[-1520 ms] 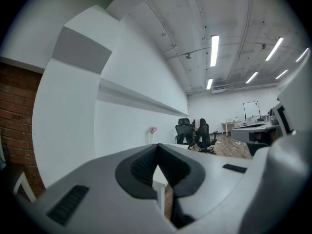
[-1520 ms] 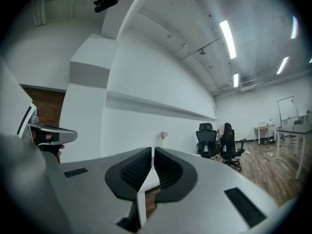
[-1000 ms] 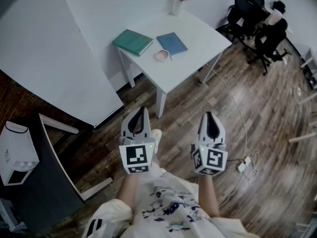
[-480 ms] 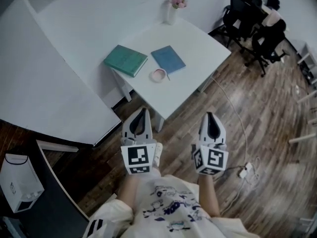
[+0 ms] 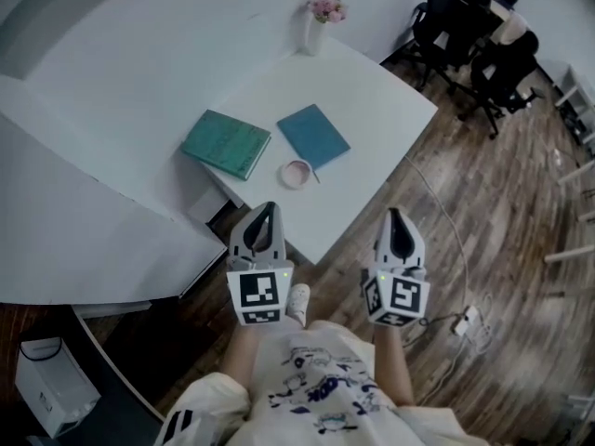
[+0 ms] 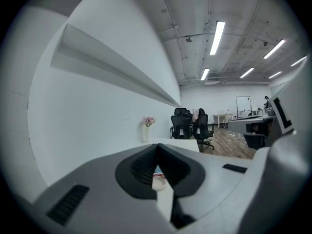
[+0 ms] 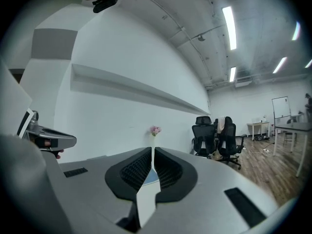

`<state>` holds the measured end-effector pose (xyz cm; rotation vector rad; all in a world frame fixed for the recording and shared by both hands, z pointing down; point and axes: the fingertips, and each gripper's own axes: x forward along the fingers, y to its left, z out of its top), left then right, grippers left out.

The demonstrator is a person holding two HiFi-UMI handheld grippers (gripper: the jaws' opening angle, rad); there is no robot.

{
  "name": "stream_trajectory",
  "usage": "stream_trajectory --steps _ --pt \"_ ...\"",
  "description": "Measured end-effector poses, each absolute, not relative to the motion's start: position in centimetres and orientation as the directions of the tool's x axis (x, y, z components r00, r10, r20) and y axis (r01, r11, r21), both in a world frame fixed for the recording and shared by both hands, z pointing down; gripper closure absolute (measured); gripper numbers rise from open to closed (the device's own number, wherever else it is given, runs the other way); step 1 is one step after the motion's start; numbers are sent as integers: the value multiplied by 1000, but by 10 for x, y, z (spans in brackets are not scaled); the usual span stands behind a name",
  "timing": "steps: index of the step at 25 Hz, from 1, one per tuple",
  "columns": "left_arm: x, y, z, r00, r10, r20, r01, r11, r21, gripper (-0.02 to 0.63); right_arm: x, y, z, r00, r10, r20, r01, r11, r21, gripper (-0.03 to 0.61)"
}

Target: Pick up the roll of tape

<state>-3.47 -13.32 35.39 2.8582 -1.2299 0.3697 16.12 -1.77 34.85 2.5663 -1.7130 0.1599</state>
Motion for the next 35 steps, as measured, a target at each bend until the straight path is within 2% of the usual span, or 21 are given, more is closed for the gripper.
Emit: stream_trajectory --steps 14,28,35 --pt "-1 -188 403 667 -668 329 -696 -716 -43 612 194 -72 385 390 -899 201 -917 -399 -5 560" --pt "39 -221 464 614 -643 457 -711 -702 -31 612 229 -123 438 335 -892 303 -935 -355 -13 560" --pt "53 -232 504 585 -574 574 -682 -731 -36 612 249 -140 461 312 -883 350 -942 -336 -8 560"
